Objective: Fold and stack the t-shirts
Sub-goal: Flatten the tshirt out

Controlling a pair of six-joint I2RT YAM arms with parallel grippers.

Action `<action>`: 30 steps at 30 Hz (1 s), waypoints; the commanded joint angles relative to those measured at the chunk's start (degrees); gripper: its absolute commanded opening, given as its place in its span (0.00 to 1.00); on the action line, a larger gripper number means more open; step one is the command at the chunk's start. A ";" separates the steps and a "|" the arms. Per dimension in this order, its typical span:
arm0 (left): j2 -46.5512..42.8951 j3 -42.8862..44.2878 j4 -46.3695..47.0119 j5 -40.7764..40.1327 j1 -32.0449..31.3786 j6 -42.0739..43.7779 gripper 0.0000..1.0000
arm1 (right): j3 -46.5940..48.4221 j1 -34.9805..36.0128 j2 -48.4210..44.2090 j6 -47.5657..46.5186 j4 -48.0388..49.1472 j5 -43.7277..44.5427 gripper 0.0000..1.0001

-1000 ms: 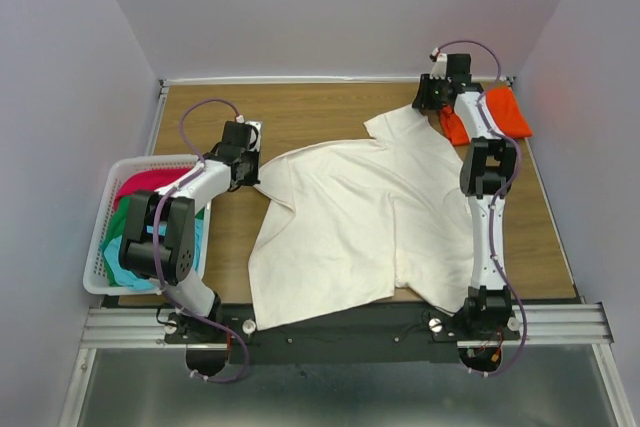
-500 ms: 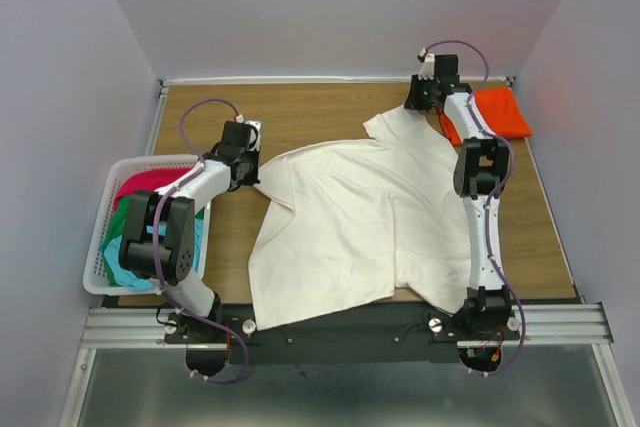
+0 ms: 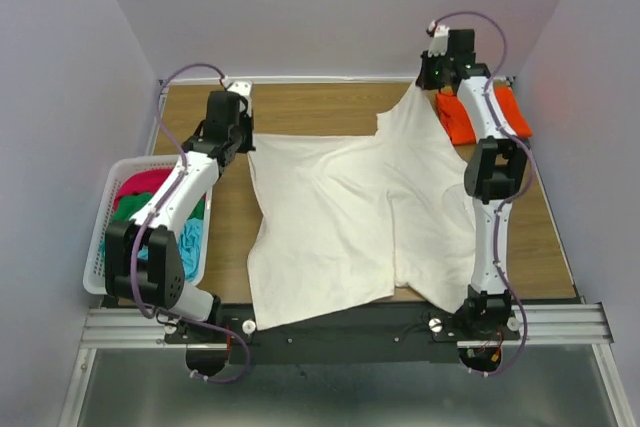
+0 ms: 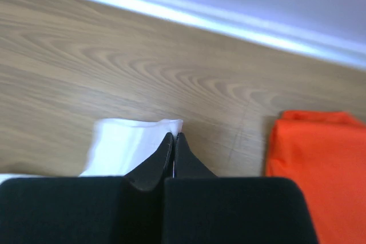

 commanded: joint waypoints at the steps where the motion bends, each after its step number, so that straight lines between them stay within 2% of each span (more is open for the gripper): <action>1: -8.87 8.30 1.49 -3.80 0.10 0.39 0.00 | -4.39 0.31 -23.03 -5.88 1.01 -4.43 0.00; 7: -19.68 13.68 5.70 -1.19 0.10 3.73 0.00 | -7.93 0.22 -42.49 -13.45 0.13 -5.33 0.00; 12: -34.16 15.00 10.71 6.02 0.01 5.93 0.00 | -3.64 0.22 -58.47 -18.37 -0.93 -0.15 0.00; 16: -42.43 15.27 15.89 9.98 -0.07 4.44 0.00 | 0.32 0.22 -66.92 -18.99 -0.58 4.07 0.01; 19: -45.97 17.37 17.67 12.70 0.01 2.86 0.00 | 2.43 0.22 -72.46 -19.26 0.82 6.79 0.01; 25: -47.82 23.34 18.90 16.23 0.01 0.05 0.00 | 7.36 0.22 -77.05 -21.36 3.46 11.72 0.01; 30: -48.18 22.74 19.08 16.50 0.01 -1.19 0.00 | 4.38 0.22 -79.43 -21.28 3.82 11.90 0.01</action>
